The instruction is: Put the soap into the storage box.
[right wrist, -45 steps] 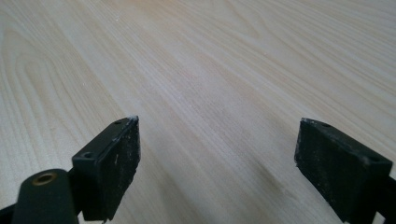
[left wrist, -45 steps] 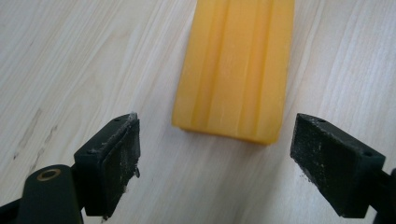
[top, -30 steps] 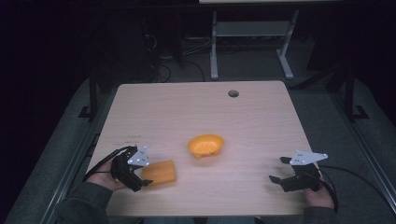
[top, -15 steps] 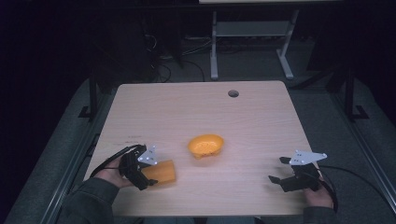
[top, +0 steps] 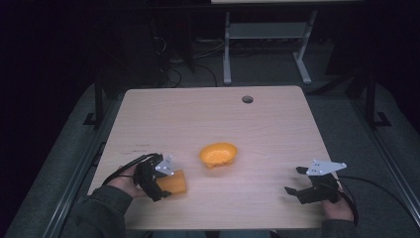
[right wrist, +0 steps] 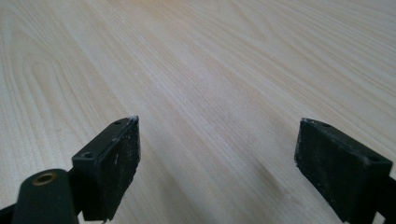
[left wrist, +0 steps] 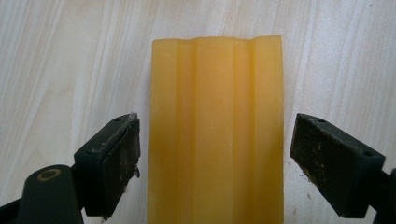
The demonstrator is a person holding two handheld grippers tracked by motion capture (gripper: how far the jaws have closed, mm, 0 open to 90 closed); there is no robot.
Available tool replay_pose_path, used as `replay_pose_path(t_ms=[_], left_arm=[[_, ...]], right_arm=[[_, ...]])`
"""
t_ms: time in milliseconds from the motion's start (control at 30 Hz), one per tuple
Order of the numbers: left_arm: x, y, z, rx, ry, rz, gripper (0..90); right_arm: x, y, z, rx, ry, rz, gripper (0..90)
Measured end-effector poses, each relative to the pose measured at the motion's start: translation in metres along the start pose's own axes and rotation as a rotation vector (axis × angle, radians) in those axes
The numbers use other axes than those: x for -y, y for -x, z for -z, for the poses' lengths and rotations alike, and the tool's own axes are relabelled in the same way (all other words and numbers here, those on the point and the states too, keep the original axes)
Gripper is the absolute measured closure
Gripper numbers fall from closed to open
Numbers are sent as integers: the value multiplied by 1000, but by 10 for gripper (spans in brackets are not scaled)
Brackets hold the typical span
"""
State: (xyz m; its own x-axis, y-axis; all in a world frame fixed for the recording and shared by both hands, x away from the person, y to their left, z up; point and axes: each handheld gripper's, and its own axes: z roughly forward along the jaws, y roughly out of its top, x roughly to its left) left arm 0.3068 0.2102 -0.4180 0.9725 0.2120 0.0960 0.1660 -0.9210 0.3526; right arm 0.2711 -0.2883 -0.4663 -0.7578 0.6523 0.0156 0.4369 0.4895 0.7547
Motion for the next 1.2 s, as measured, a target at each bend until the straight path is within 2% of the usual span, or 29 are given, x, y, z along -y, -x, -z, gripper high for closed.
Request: replay_pose_path(t_ms=[167, 433, 733, 1200], left_arm=[[-2, -2, -8, 14, -33, -5, 153], [-3, -5, -16, 36, -56, 3, 156], [-2, -8, -24, 60, -71, 24, 161], [-2, -10, -25, 86, -68, 20, 203]], right_arm=[[0, 0, 0, -1, 0, 5, 137], [0, 0, 0, -1, -1, 6, 137], [0, 0, 0, -1, 0, 7, 137], [0, 0, 0, -1, 0, 5, 137]])
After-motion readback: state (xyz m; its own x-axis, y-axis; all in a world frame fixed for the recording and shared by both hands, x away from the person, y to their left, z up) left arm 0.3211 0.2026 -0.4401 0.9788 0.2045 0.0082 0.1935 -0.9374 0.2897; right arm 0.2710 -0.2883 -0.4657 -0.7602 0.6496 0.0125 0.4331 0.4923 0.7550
